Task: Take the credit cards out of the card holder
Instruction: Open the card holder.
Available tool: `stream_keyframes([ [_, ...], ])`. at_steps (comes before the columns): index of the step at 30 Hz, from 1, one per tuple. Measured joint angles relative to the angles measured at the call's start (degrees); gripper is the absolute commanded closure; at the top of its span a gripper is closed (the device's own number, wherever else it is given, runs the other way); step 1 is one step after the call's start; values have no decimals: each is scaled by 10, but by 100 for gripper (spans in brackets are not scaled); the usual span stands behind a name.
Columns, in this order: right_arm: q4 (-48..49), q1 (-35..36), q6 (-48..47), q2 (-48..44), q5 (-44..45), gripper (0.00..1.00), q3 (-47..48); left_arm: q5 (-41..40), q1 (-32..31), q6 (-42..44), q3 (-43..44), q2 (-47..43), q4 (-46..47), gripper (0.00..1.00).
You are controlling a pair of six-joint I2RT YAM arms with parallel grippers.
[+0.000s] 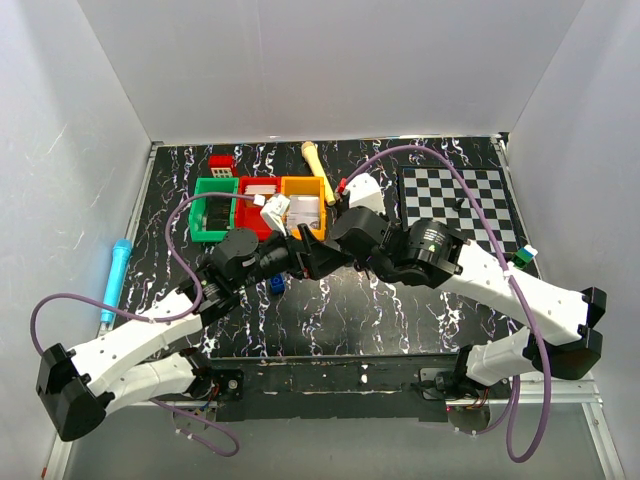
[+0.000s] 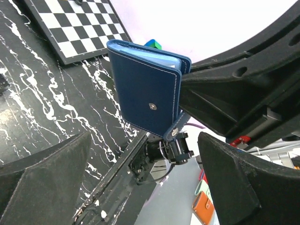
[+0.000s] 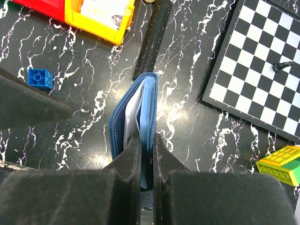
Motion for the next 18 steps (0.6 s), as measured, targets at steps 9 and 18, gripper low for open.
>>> stream_keyframes([
  [9,-4,5,17,2,1,99,2,-56,-20,0,6,12,-1,2],
  [18,-4,9,25,2,-2,99,2,-85,-36,5,29,38,3,2],
])
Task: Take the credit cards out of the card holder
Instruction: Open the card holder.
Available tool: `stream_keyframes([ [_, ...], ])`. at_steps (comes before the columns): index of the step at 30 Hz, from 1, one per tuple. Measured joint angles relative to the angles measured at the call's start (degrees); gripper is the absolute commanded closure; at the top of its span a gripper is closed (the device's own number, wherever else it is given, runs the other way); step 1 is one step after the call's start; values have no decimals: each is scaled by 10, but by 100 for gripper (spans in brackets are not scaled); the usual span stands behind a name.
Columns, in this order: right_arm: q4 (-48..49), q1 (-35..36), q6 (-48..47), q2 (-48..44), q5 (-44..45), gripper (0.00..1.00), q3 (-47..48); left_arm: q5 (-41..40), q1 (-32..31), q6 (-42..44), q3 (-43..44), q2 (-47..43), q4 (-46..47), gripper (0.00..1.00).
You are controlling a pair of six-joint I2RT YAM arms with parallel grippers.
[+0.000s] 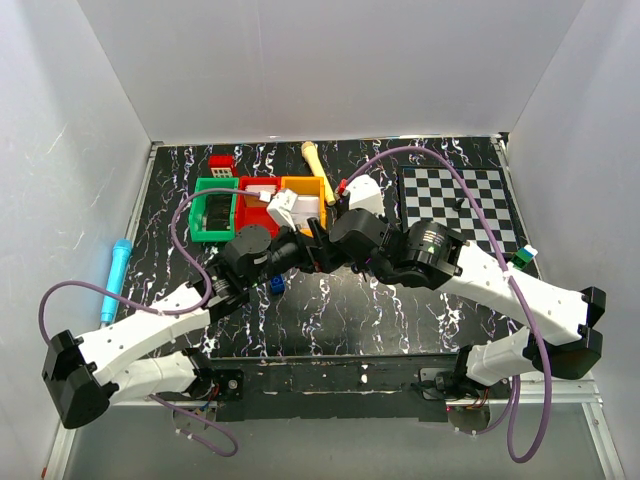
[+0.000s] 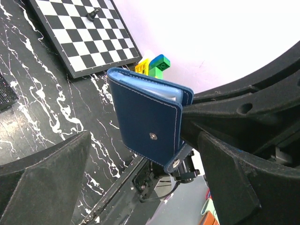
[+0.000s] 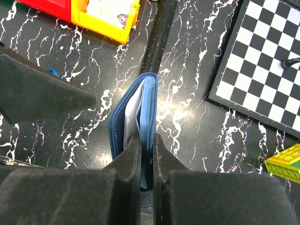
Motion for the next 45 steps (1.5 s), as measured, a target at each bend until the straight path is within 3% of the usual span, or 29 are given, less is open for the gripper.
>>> stream_keyframes([
  [5,-1,3,2,0,0,99,0,-25,-9,6,7,11,-8,2],
  [14,-11,5,4,2,0,99,0,-57,-17,15,29,27,-47,31],
  [30,25,7,5,-42,-45,99,-26,-101,-19,26,30,1,-95,55],
  [38,66,7,5,-77,-81,99,-66,-85,-19,26,21,-1,-81,100],
  [45,101,-5,9,-118,-121,99,-103,-69,-19,35,21,-19,-92,100],
])
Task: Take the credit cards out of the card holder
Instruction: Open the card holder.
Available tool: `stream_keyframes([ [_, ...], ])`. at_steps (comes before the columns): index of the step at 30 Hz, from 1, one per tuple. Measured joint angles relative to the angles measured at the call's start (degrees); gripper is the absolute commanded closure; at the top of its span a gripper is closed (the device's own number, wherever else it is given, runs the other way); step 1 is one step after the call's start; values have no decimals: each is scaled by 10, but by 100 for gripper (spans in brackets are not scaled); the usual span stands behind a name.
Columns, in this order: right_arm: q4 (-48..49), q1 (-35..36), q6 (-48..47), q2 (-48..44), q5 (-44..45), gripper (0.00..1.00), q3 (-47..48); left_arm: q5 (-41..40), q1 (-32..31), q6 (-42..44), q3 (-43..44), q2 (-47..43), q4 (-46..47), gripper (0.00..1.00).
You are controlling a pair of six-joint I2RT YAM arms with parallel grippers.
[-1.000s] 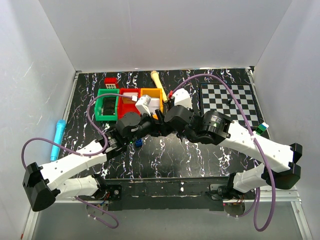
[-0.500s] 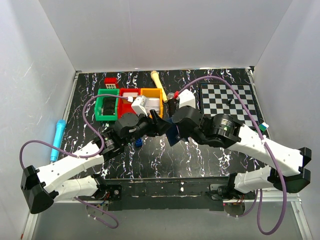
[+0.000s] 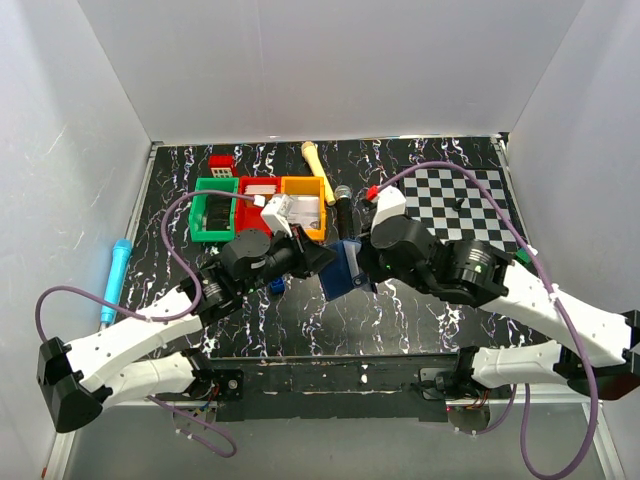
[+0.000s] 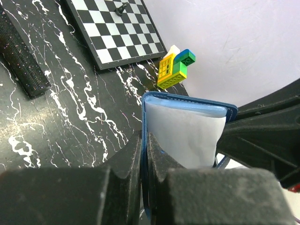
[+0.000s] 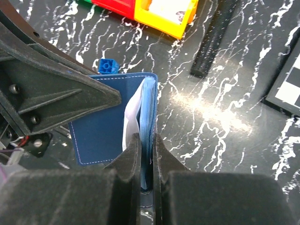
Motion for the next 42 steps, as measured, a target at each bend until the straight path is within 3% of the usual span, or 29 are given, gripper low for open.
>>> stream_keyframes([
  [3,26,-22,5,-31,-49,99,-27,3,0,0,2,-16,-26,100],
  [7,64,-64,18,-64,-137,78,-64,10,0,1,9,-35,-64,100],
  [14,118,-105,37,-85,-258,68,-108,-1,0,-5,10,-82,-104,100],
  [23,150,-116,45,-84,-342,64,-114,-14,14,-13,13,-91,-110,100],
  [33,158,-129,49,-82,-364,59,-136,0,15,-31,23,-97,-110,100],
  [37,159,-135,51,-81,-365,65,-141,7,16,-37,23,-105,-109,100],
  [39,159,-136,52,-81,-366,75,-141,11,16,-40,23,-108,-108,100],
  [42,163,-138,54,-81,-369,98,-141,16,16,-47,23,-111,-102,100],
])
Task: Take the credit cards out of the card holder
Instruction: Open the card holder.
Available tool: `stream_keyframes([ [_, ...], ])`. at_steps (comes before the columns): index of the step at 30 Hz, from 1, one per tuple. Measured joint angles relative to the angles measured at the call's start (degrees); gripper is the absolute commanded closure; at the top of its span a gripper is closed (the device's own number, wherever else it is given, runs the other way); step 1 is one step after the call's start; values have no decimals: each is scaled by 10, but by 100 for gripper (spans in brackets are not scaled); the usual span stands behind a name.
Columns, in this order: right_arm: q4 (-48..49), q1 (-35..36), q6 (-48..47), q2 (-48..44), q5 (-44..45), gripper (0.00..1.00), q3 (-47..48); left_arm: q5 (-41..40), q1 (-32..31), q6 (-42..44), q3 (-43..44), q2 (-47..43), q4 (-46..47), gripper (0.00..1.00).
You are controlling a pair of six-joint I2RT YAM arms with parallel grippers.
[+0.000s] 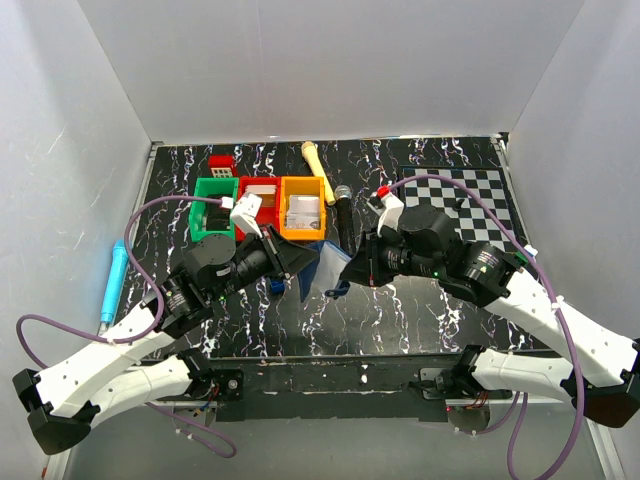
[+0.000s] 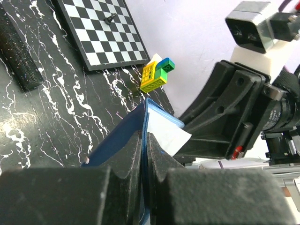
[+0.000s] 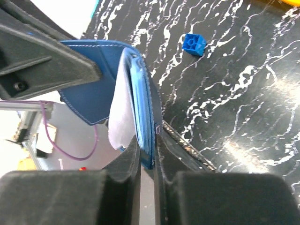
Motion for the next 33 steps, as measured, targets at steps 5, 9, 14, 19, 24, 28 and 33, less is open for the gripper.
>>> stream_keyframes([
  [5,10,0,0,0,-12,99,1,1,1,-3,0,0,0,96],
  [9,-15,-1,-1,11,-9,99,21,-2,2,3,-4,-3,7,28],
  [14,-92,-2,-2,53,17,99,92,17,3,16,-37,-21,56,2],
  [19,-142,-2,-6,78,42,99,130,54,3,28,-52,0,108,2],
  [24,-182,-2,-3,91,69,99,142,72,2,47,-52,35,122,2],
  [28,-203,-2,5,97,85,99,155,73,-11,71,-42,63,119,2],
  [33,-204,-2,10,104,80,99,167,62,-33,96,-33,92,114,2],
])
